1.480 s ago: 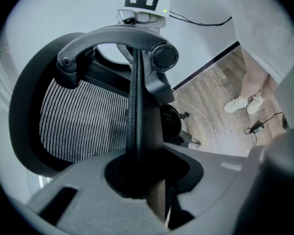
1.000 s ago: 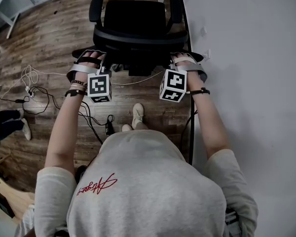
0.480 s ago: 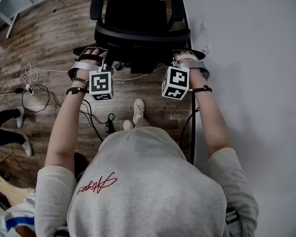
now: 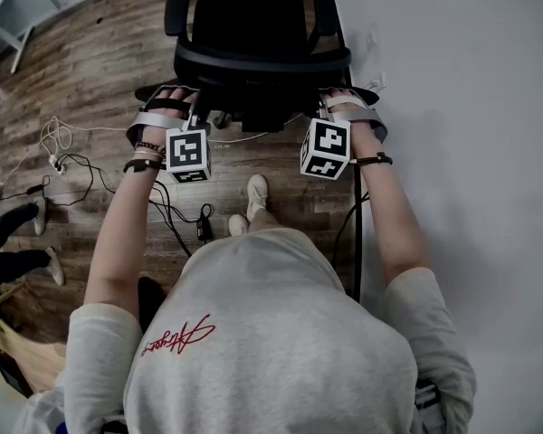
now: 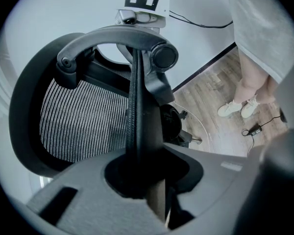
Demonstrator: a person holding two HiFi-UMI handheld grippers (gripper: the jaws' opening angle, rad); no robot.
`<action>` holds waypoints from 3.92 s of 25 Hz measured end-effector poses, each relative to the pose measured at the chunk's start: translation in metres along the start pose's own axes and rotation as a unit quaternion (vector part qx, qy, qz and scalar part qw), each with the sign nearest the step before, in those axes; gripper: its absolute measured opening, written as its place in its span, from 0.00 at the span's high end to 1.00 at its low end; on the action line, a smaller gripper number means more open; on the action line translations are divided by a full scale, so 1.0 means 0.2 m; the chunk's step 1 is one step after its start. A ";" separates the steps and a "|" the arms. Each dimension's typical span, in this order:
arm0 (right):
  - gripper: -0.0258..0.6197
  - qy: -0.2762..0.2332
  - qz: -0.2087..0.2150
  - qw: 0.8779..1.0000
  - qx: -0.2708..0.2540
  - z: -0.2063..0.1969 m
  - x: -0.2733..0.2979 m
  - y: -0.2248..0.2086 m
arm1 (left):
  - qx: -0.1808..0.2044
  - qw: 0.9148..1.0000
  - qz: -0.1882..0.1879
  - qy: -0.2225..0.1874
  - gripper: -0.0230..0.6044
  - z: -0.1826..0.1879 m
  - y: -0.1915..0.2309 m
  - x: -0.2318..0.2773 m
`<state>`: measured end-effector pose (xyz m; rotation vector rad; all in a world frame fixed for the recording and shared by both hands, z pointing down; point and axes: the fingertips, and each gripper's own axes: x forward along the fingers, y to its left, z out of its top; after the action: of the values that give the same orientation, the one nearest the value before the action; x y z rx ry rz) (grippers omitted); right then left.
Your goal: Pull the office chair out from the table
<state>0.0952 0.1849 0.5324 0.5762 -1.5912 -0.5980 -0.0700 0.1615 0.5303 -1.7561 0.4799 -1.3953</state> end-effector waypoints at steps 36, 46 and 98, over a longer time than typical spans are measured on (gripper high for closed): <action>0.84 -0.007 0.000 1.000 -0.004 0.02 -0.09 -0.03 | -0.010 1.000 -0.012 -0.001 0.85 0.03 0.01 -0.07; 0.84 -0.013 -0.006 1.000 -0.020 0.02 -0.11 -0.03 | -0.032 0.997 -0.063 0.003 0.78 0.03 -0.01 -0.09; 0.96 -0.293 -0.144 0.854 0.405 0.03 -0.98 -0.54 | -0.379 0.893 0.198 -0.143 0.85 0.13 0.58 -0.86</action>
<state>0.1107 0.2373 0.3157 1.3781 -2.3707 -0.2940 -0.0772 0.2261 0.3319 -2.2454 1.2581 -0.6611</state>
